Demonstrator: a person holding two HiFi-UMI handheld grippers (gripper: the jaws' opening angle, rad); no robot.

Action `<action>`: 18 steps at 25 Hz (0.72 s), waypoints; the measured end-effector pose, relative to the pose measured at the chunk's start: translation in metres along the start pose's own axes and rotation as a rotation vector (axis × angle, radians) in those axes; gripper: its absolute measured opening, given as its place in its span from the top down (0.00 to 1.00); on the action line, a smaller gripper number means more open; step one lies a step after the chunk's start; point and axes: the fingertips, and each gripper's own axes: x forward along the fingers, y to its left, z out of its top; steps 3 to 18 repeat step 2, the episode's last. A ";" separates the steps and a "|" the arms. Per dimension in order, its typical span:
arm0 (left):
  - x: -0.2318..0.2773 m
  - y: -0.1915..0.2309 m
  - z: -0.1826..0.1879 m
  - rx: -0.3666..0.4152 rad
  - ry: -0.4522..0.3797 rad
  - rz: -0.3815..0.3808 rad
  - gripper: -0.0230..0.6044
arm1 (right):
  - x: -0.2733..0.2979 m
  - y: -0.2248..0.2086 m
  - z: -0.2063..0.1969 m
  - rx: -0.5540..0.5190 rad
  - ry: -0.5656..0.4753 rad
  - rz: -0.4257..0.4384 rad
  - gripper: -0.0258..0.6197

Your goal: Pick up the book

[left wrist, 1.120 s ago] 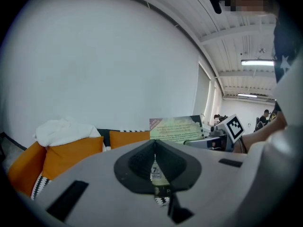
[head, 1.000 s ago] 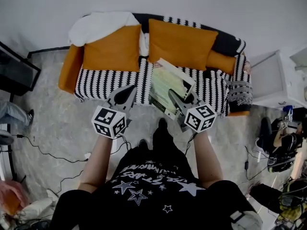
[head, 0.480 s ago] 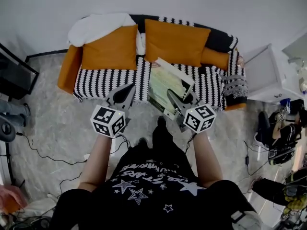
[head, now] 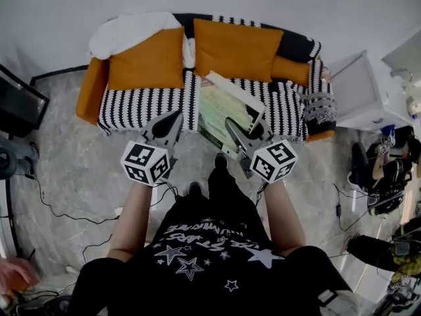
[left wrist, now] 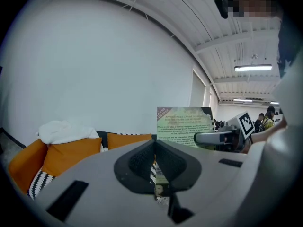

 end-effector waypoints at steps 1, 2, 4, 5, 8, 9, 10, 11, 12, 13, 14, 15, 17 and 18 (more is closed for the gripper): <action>-0.002 -0.002 -0.001 0.000 0.000 -0.004 0.95 | -0.001 0.002 -0.001 0.003 0.000 -0.002 0.70; -0.003 -0.003 -0.003 0.001 0.001 -0.007 0.95 | -0.002 0.004 -0.002 0.005 0.000 -0.004 0.70; -0.003 -0.003 -0.003 0.001 0.001 -0.007 0.95 | -0.002 0.004 -0.002 0.005 0.000 -0.004 0.70; -0.003 -0.003 -0.003 0.001 0.001 -0.007 0.95 | -0.002 0.004 -0.002 0.005 0.000 -0.004 0.70; -0.003 -0.003 -0.003 0.001 0.001 -0.007 0.95 | -0.002 0.004 -0.002 0.005 0.000 -0.004 0.70; -0.003 -0.003 -0.003 0.001 0.001 -0.007 0.95 | -0.002 0.004 -0.002 0.005 0.000 -0.004 0.70; -0.003 -0.003 -0.003 0.001 0.001 -0.007 0.95 | -0.002 0.004 -0.002 0.005 0.000 -0.004 0.70; -0.003 -0.003 -0.003 0.001 0.001 -0.007 0.95 | -0.002 0.004 -0.002 0.005 0.000 -0.004 0.70; -0.003 -0.003 -0.003 0.001 0.001 -0.007 0.95 | -0.002 0.004 -0.002 0.005 0.000 -0.004 0.70; -0.003 -0.003 -0.003 0.001 0.001 -0.007 0.95 | -0.002 0.004 -0.002 0.005 0.000 -0.004 0.70; -0.003 -0.003 -0.003 0.001 0.001 -0.007 0.95 | -0.002 0.004 -0.002 0.005 0.000 -0.004 0.70; -0.003 -0.003 -0.003 0.001 0.001 -0.007 0.95 | -0.002 0.004 -0.002 0.005 0.000 -0.004 0.70; -0.003 -0.003 -0.003 0.001 0.001 -0.007 0.95 | -0.002 0.004 -0.002 0.005 0.000 -0.004 0.70; -0.003 -0.003 -0.003 0.001 0.001 -0.007 0.95 | -0.002 0.004 -0.002 0.005 0.000 -0.004 0.70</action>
